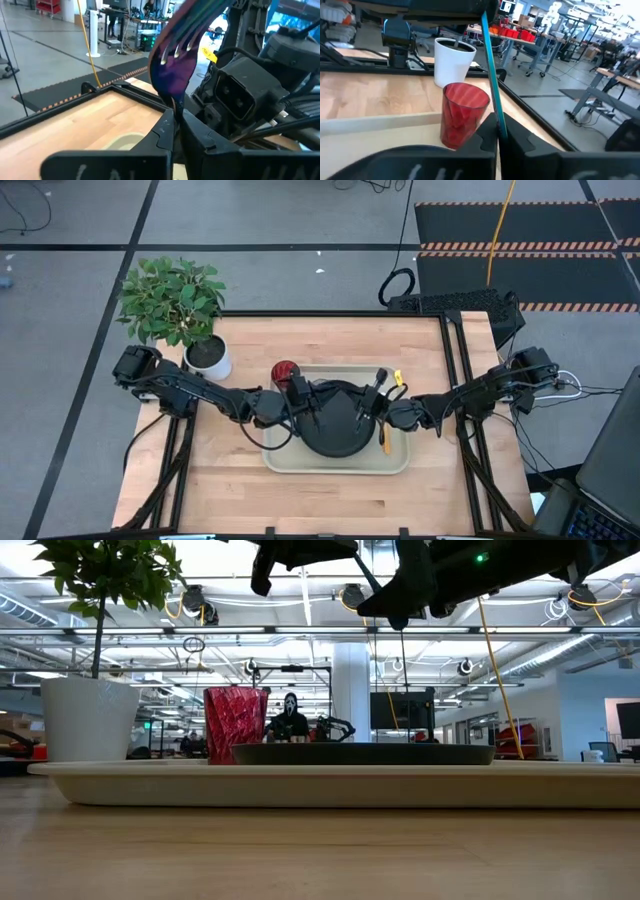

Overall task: Pick and place plate/cup/fork/spoon on tray
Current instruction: Put the fork to the right of the spoon on the tray

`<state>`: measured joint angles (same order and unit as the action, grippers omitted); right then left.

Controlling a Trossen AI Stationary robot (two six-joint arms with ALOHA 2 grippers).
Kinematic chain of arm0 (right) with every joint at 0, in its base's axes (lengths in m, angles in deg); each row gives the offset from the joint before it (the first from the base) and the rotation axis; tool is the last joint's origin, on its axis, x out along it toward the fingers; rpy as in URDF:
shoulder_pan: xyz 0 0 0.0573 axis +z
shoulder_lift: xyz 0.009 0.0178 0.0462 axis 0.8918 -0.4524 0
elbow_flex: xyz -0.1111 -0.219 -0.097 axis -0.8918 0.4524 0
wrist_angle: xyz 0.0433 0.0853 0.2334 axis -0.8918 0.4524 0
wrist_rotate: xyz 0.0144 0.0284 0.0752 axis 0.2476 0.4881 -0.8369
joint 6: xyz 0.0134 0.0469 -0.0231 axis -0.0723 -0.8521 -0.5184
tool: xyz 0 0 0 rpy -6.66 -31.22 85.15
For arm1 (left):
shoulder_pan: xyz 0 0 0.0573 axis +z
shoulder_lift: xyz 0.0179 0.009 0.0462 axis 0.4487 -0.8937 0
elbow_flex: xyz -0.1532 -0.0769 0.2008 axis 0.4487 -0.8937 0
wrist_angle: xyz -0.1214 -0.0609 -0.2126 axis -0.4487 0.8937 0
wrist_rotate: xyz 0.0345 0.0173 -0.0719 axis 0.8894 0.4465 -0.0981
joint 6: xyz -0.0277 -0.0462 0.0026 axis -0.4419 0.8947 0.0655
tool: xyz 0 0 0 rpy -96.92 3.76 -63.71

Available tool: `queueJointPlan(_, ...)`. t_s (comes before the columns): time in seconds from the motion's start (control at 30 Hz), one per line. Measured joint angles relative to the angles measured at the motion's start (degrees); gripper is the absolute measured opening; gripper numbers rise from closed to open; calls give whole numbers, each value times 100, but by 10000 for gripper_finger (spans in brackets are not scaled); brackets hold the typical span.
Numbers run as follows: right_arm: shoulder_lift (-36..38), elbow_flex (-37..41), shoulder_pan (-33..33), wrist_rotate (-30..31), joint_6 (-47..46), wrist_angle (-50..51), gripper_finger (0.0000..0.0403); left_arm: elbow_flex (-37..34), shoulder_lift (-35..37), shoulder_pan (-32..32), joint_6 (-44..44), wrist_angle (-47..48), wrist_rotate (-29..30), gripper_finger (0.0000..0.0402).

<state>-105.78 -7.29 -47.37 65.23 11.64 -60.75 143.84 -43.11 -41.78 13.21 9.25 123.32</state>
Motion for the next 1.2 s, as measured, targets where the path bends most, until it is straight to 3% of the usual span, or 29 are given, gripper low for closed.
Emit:
queueJointPlan(0.27,19,0,4,16,161,-49,42,9,2,-1,-260,138,-11,10)
queueJointPlan(0.53,25,-2,28,6,-274,-77,134,-4,-4,-9,-187,539,49,2)
queueJointPlan(0.73,34,-2,84,74,-25,-184,190,-9,-1,203,-217,439,262,1)
queueJointPlan(0.97,32,-9,20,26,43,-136,197,-9,0,252,92,570,-75,1)
queueJointPlan(1.2,32,-9,-29,277,50,-1,163,-9,2,152,126,481,-85,1)
